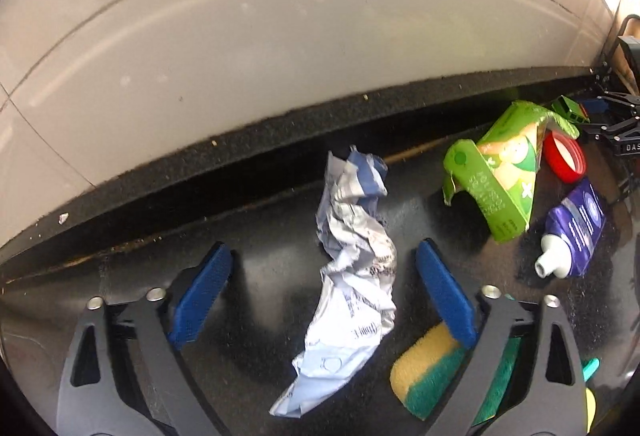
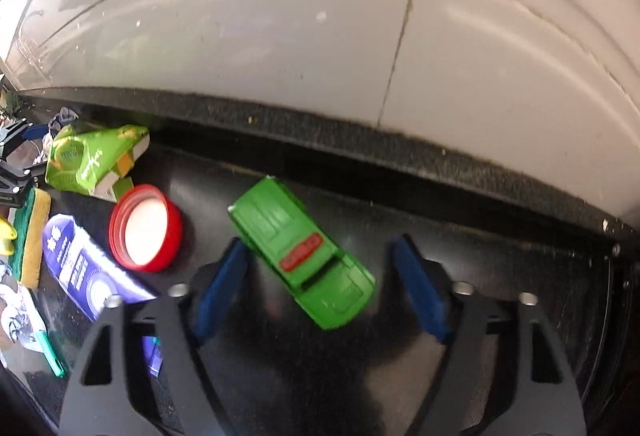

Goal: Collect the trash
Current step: 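Grasp the crumpled foil wrapper with the left gripper while the right grasps the green toy car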

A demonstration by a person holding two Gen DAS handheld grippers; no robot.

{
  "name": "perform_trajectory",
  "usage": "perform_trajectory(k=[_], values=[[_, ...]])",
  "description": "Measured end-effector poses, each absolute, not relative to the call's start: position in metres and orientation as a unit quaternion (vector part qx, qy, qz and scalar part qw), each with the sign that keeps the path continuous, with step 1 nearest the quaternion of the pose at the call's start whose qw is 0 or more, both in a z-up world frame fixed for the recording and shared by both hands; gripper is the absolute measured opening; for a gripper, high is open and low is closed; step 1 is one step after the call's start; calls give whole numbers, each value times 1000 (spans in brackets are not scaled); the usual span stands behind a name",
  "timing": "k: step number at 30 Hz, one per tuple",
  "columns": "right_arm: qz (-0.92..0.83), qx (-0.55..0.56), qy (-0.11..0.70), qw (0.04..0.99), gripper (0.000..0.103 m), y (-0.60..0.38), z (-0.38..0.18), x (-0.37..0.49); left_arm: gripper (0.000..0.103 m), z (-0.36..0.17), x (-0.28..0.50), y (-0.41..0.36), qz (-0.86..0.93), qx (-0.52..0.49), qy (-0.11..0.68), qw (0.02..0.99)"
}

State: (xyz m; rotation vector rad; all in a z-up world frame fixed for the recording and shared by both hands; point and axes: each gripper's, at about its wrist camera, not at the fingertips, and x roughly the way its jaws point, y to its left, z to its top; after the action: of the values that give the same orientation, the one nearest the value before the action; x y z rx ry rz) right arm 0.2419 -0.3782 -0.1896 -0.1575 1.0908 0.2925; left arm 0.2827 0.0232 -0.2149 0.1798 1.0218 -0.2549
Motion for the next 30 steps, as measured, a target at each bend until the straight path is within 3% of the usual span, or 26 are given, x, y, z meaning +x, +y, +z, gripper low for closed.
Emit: perform_trajectory(k=[1,2,4,6,22,30], values=[[143,-72,517,841,51,-379,-188,244,71,-213,285,24,-120,85,484,863],[143,-78,518,840,34,-377,-187,244,65,-212,288,24,-117,84,483,864],[141,-86,525,835,34,-374,-186,243,43,-208,289,23,-111,82,485,864],[138,-94,529,832,33,-368,-184,238,27,-205,288,23,-108,87,490,860],[96,-25,483,870,33,-347,-85,122,25,-123,190,23,-59,61,467,880],[95,-26,476,874,33,-334,-65,64,25,-121,122,13,-59,55,471,879]])
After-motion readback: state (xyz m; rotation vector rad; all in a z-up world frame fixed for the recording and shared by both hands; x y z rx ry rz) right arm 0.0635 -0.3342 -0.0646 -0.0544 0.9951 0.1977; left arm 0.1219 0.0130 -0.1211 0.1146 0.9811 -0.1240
